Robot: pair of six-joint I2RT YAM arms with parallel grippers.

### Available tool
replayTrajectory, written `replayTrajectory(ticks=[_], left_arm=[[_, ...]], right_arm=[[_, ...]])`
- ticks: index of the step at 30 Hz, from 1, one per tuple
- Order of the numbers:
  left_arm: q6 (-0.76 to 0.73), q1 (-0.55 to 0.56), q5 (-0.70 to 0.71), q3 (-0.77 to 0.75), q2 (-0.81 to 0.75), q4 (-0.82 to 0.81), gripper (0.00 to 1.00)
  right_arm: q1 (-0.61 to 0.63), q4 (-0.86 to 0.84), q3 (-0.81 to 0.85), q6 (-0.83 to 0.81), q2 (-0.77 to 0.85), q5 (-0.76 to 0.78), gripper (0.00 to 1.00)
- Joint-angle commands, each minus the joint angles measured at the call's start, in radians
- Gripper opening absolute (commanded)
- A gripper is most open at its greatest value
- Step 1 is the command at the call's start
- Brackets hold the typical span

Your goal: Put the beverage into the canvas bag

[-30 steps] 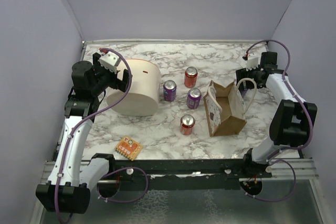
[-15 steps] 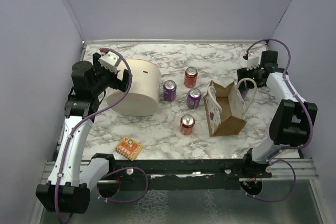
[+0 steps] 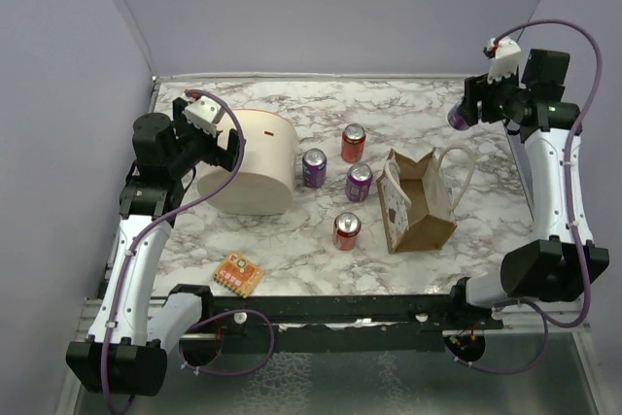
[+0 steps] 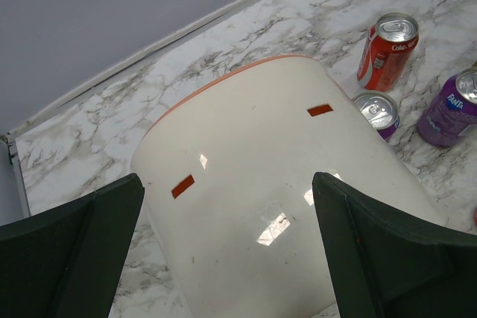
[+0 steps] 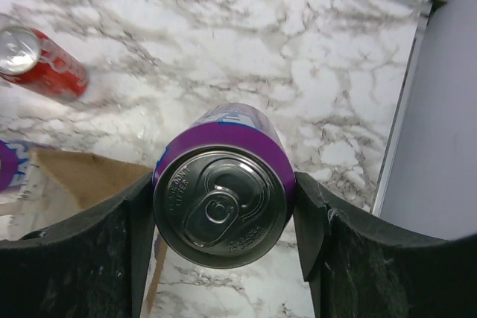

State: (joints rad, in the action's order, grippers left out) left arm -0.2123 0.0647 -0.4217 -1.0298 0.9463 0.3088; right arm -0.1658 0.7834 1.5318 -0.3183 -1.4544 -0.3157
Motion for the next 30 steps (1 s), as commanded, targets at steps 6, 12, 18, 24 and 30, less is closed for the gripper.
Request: replayTrajectory(ticks=[6,12,18,24,30], left_arm=[[-0.004,-0.008,-0.024,0.012,-0.012,-0.016,0.99],[0.0,-0.008,-0.027,0.005,0.003,-0.017,0.99],[-0.002,-0.008,-0.029,0.011,0.011,-0.021,0.99],[-0.001,-0.008,-0.028,0.013,0.011,-0.021,0.99],[0.0,-0.008,-0.027,0.015,0.008,-0.018,0.99]], right_arm=[[0.0,0.168,0.175,-0.006,0.142,-0.319,0.01],[0.016,0.272,0.143,-0.087,0.195,-0.412,0.01],[0.04,0.355,0.089,-0.172,0.214,-0.391,0.01],[0.097,0.38,0.028,-0.209,0.218,-0.327,0.01],[0.184,0.353,-0.017,-0.18,0.217,-0.23,0.01]])
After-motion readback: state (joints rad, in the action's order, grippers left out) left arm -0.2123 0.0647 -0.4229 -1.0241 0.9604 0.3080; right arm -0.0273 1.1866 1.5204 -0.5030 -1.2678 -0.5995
